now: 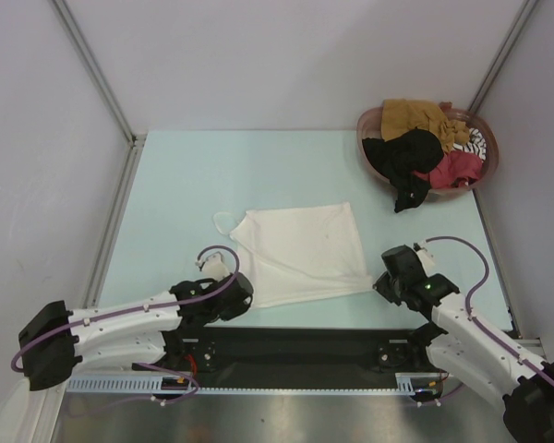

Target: Fold and stack the tank tops

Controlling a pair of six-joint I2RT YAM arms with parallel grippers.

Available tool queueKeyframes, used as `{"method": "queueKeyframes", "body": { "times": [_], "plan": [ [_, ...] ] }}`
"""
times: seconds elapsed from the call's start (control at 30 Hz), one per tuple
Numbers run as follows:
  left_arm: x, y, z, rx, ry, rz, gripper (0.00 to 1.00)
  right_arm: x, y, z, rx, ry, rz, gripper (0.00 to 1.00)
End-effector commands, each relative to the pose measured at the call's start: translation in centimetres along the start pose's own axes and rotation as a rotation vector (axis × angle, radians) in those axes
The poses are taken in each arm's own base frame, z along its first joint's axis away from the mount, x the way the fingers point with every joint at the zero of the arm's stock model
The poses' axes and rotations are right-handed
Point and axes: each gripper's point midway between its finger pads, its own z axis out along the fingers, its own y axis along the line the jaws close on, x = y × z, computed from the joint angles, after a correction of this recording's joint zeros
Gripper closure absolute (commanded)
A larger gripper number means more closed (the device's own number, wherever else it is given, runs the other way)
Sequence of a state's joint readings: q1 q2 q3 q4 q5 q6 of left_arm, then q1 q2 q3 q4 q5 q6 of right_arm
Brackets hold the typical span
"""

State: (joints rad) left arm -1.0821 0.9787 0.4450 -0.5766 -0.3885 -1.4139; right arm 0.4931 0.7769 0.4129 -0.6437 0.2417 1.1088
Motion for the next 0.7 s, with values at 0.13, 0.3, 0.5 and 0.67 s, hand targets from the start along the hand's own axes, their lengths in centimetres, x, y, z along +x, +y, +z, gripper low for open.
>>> {"method": "queueKeyframes", "body": {
  "times": [0.13, 0.3, 0.5, 0.67],
  "plan": [
    [-0.5, 1.2, -0.8, -0.036, -0.017, 0.028, 0.99, -0.3, 0.1, 0.2, 0.043, -0.022, 0.003, 1.00],
    [-1.3, 1.0, -1.1, -0.076, -0.041, 0.064, 0.94, -0.8, 0.6, -0.2, 0.034, -0.041, 0.013, 1.00],
    [-3.0, -0.1, -1.0, -0.033, -0.037, 0.046, 0.94, -2.1, 2.3, -0.6, 0.002, -0.077, 0.009, 1.00],
    [-4.5, -0.9, -1.9, -0.017, -0.064, 0.062, 0.94, -2.9, 4.3, -1.1, -0.023, -0.085, -0.004, 1.00]
  ]
}}
